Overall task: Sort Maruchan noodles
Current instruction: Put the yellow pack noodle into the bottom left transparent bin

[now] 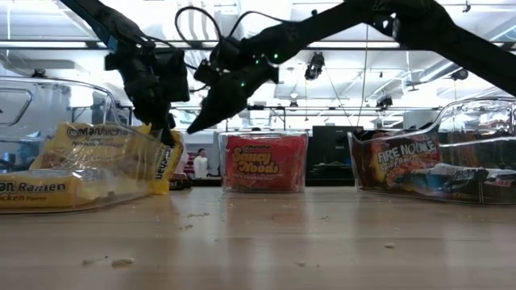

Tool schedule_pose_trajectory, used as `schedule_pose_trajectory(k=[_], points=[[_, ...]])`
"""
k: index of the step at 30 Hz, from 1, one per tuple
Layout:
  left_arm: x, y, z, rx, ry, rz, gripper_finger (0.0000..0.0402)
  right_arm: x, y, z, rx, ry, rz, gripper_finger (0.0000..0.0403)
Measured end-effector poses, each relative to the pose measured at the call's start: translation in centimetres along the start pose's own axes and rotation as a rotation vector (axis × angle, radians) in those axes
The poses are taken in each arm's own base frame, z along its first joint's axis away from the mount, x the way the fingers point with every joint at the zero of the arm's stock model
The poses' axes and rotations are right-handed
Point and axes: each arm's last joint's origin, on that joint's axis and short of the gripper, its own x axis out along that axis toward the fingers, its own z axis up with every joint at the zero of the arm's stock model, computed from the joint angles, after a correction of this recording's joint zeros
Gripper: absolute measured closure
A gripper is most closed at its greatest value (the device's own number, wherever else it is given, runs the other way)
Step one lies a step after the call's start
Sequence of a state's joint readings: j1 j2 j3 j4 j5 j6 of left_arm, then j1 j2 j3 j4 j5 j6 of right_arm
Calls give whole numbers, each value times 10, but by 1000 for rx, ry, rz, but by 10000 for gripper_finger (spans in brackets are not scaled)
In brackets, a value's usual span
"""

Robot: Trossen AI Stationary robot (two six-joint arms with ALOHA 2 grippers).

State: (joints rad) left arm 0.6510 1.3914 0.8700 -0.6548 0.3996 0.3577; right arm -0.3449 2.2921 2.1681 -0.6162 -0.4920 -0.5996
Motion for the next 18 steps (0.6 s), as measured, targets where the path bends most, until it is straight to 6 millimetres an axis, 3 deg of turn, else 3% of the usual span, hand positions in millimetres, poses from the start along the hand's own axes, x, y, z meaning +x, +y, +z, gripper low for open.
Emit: schedule_pose_trajectory(k=[9,13,18], points=[[-10,1,9,-26,-31,70,394,-44,-6,-4,112,119,-30,248],[-19,1,21,-30,-79,88,394,-65,-14,-13,225,160,-30,256],[-30,2,35,-83,-145,115,394,-75,-23,-31,352,199,-7,258]])
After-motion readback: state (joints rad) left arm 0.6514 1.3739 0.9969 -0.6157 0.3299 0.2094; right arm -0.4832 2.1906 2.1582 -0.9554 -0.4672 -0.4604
